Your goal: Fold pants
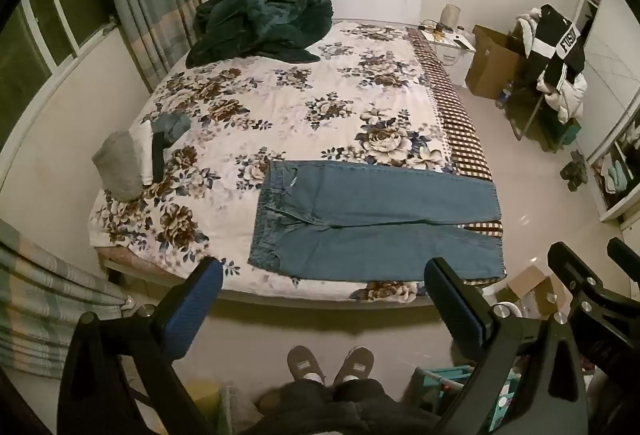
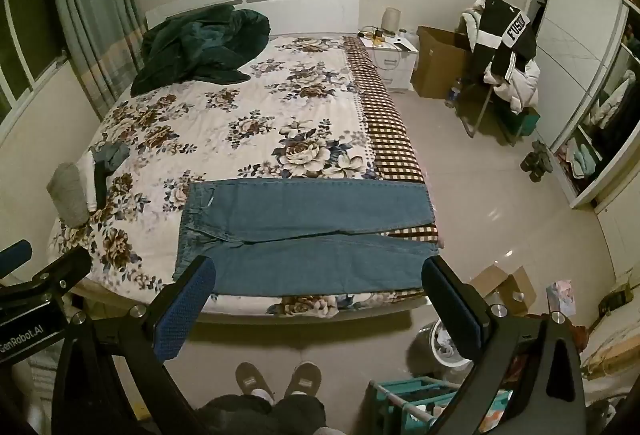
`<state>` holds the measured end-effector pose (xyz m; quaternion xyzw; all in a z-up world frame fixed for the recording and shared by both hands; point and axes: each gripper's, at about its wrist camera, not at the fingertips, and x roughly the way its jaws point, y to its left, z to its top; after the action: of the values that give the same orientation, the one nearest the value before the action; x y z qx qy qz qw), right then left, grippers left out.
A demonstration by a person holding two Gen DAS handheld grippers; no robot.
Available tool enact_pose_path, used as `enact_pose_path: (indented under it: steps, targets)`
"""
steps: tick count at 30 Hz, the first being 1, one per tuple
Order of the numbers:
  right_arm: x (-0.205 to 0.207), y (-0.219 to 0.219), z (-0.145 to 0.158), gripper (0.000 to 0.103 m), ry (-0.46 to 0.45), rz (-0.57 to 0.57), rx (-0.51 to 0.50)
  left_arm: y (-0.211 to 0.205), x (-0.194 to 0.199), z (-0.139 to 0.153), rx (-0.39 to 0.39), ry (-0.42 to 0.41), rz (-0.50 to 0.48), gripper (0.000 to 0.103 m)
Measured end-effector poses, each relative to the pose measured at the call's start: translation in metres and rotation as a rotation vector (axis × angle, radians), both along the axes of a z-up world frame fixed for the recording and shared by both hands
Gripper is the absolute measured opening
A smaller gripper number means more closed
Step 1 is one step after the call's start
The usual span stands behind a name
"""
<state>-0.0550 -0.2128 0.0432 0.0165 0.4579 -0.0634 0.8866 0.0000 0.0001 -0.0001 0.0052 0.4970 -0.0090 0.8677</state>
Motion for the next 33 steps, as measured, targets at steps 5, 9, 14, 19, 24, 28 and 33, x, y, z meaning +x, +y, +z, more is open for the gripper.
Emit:
enact_pose_path:
  steps: [5, 9, 14, 19, 24, 28, 33]
  targets:
    - [0.001, -0.001, 0.000, 0.103, 0.003, -0.001, 0.002, -0.001, 0.000, 0.000, 0.015, -0.007, 0.000, 0.103]
    - [-0.001, 0.005, 0.002, 0.103, 0.003, 0.004, -0.003, -0.001, 0.000, 0.000, 0.015, -0.010, 0.002, 0.103]
    - [0.001, 0.008, 0.002, 0.103, 0.002, 0.003, -0.006, 0.002, -0.001, 0.004, 0.016, -0.013, 0.001, 0.103]
    - [0.001, 0.005, 0.001, 0.103, 0.002, 0.008, -0.007, 0.002, -0.001, 0.004, 0.014, -0.014, 0.002, 0.103]
    - [0.000, 0.005, 0.001, 0.103, 0.002, 0.007, -0.008, 0.006, 0.003, 0.009, 0.010, -0.016, 0.004, 0.103]
    - [0.000, 0.005, 0.000, 0.103, 0.002, 0.007, -0.010, 0.011, 0.006, 0.015, 0.011, -0.016, 0.002, 0.103]
    - [-0.001, 0.006, 0.001, 0.103, 0.001, 0.008, -0.010, 0.010, 0.004, 0.013, 0.007, -0.019, 0.004, 0.103]
